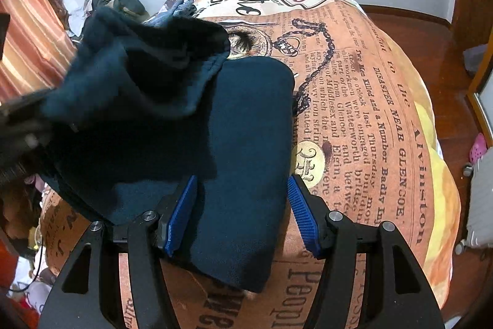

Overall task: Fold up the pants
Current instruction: 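Fold the lifted sweatpants over with the left tool toward the right tool, then lower the folded sweatpants onto the bed and open the left tool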

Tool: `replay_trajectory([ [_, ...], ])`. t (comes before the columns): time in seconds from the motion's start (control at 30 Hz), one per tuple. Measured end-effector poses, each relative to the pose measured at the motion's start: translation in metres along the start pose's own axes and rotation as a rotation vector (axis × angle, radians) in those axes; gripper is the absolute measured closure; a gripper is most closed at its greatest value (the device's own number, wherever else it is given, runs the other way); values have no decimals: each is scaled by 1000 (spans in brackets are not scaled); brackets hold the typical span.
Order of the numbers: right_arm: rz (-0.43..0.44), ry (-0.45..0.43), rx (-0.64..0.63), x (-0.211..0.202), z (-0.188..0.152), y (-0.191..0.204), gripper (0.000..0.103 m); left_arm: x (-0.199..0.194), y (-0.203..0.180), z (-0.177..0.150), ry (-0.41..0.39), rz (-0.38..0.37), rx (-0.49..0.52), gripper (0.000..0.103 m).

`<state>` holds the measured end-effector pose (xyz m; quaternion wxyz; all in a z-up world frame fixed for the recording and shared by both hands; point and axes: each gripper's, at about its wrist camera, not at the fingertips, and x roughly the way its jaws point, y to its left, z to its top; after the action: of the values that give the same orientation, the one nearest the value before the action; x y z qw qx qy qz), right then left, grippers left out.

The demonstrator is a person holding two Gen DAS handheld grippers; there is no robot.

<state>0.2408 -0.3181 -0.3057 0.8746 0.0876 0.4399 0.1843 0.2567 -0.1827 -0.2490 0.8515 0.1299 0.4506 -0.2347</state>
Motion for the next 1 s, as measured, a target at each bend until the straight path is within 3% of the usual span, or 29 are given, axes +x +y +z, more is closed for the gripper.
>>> replay_trajectory([
  [0.23, -16, -13, -17, -9, 4, 1, 46, 1, -5, -5, 21, 10, 6, 69],
  [0.43, -50, -93, -22, -40, 15, -2, 46, -5, -5, -10, 27, 19, -9, 63],
  [0.5, -57, -107, -21, -45, 17, -2, 46, -10, -7, -12, 35, -21, -13, 45],
  [0.6, -60, -111, -19, -47, 16, 0, 46, -21, -10, -17, 26, -64, -9, 29],
  [0.7, -60, -108, -17, -46, 14, 2, 46, -37, -7, -19, -6, -95, -40, 24],
  [0.9, -73, -99, -28, -48, 11, 5, 46, -85, 29, -8, -131, -69, -130, 22],
  [1.0, -63, -80, -34, -47, 5, 8, 46, -101, 64, 6, -204, 40, -163, 10],
])
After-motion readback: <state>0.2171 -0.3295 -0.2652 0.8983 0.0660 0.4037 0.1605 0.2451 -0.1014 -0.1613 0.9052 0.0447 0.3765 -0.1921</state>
